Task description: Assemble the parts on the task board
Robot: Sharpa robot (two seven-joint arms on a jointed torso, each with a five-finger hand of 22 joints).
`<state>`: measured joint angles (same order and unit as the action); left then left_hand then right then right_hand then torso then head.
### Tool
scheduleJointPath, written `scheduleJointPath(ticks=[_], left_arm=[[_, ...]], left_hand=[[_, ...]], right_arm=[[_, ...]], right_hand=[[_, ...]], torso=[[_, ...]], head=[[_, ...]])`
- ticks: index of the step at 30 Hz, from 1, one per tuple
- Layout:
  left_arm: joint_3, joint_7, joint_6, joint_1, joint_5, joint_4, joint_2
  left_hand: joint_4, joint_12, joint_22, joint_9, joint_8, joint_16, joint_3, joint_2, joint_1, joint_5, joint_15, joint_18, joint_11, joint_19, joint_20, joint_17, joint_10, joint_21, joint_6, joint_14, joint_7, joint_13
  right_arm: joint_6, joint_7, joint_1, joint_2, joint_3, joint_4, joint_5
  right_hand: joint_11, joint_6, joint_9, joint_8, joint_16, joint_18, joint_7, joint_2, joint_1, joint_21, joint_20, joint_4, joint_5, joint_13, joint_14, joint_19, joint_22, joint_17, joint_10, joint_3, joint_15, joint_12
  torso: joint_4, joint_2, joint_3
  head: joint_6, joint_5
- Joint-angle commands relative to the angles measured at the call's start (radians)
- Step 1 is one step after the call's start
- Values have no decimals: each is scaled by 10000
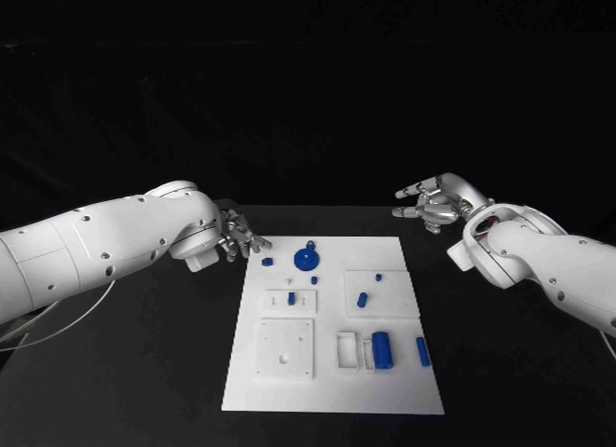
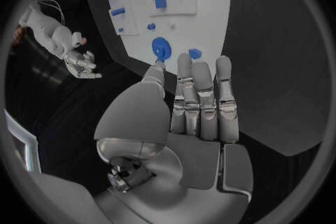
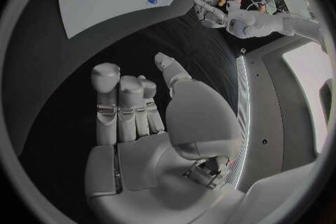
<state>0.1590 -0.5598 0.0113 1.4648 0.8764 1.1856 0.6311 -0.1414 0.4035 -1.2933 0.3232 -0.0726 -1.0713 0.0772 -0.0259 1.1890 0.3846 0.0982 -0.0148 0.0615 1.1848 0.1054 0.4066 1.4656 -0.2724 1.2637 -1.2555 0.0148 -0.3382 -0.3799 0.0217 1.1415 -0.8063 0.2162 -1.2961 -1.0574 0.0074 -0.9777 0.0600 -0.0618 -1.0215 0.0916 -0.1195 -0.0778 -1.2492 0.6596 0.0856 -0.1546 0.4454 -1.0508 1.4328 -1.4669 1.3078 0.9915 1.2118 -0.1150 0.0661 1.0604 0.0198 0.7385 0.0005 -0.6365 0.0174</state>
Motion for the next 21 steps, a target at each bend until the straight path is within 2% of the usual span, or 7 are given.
scheduleJointPath(ticks=[1,4,8,13,16,18,21], left_arm=[[-14,121,182,66,357,-468,-239],[-15,69,315,81,557,-830,-444],[-3,26,511,82,725,-1428,-830],[58,123,548,7,884,-2035,-1218],[96,327,280,-55,1049,-2221,-1317],[118,479,84,-84,1120,-2254,-1320],[159,634,-120,-109,1173,-2222,-1281]], left_hand=[[-93,-93,-54,-198,45,81,65,103,-33,-413,-69,148,-110,92,-12,-18,356,120,-174,-61,48,-6],[-152,-110,-176,-519,-26,75,139,206,-24,-433,-79,148,-123,160,-18,-4,355,299,-239,-60,70,-42],[-252,-173,-256,-783,-4,104,170,203,-94,-715,-111,148,-178,193,-44,-14,313,444,-470,-27,172,-41],[-137,-267,-315,-1014,-38,142,174,251,-7,-898,-136,148,-214,247,-63,-34,232,649,-535,20,210,-37],[324,-719,-185,-1077,-28,621,88,316,591,-1093,-308,148,-386,-26,-212,-291,-377,990,-722,443,313,203],[678,-1165,-50,-1104,-59,1008,55,356,1090,-1097,-397,148,-474,-68,-283,-589,-670,1249,-749,520,343,640],[1089,-1850,119,-1280,6,1411,-46,374,1722,-1083,-512,141,-626,-112,-369,-856,-1061,1519,-877,570,449,1378]], right_arm=[[49,-52,-5,-11,5,-30,15],[46,-51,-5,-15,5,-44,15],[36,-47,-5,-28,5,-73,15],[19,-52,-5,-40,5,-106,14],[0,-63,-5,-59,5,-133,14],[-9,-68,-5,-78,5,-155,14],[-15,-73,-5,-99,5,-182,14]], right_hand=[[-12,51,6,15,34,118,12,27,83,-21,-15,6,61,9,10,-285,757,-1,-86,63,1,-37],[-12,59,4,18,30,117,10,23,77,-18,-15,16,65,17,14,-285,759,5,-87,54,2,-42],[-12,59,4,18,30,117,10,23,77,-18,-15,16,65,17,14,-285,759,5,-87,54,2,-42],[-12,59,4,18,30,117,10,23,77,-18,-15,16,65,17,14,-285,759,5,-87,54,2,-42],[-13,69,4,18,31,117,9,20,63,-18,-14,16,63,20,16,-287,759,4,-87,32,3,-45],[-13,69,4,18,31,117,9,20,63,-18,-14,16,63,20,16,-287,759,4,-87,32,3,-45],[-14,65,4,17,28,117,10,16,52,-14,-13,7,66,14,19,-289,760,7,-81,15,4,-37]], torso=[[-33,39,15],[-55,56,10],[-76,91,20],[-117,153,25],[-130,171,23],[-141,187,21],[-115,175,25]], head=[[45,20],[80,30],[127,43],[166,83],[180,102],[193,113],[193,103]])
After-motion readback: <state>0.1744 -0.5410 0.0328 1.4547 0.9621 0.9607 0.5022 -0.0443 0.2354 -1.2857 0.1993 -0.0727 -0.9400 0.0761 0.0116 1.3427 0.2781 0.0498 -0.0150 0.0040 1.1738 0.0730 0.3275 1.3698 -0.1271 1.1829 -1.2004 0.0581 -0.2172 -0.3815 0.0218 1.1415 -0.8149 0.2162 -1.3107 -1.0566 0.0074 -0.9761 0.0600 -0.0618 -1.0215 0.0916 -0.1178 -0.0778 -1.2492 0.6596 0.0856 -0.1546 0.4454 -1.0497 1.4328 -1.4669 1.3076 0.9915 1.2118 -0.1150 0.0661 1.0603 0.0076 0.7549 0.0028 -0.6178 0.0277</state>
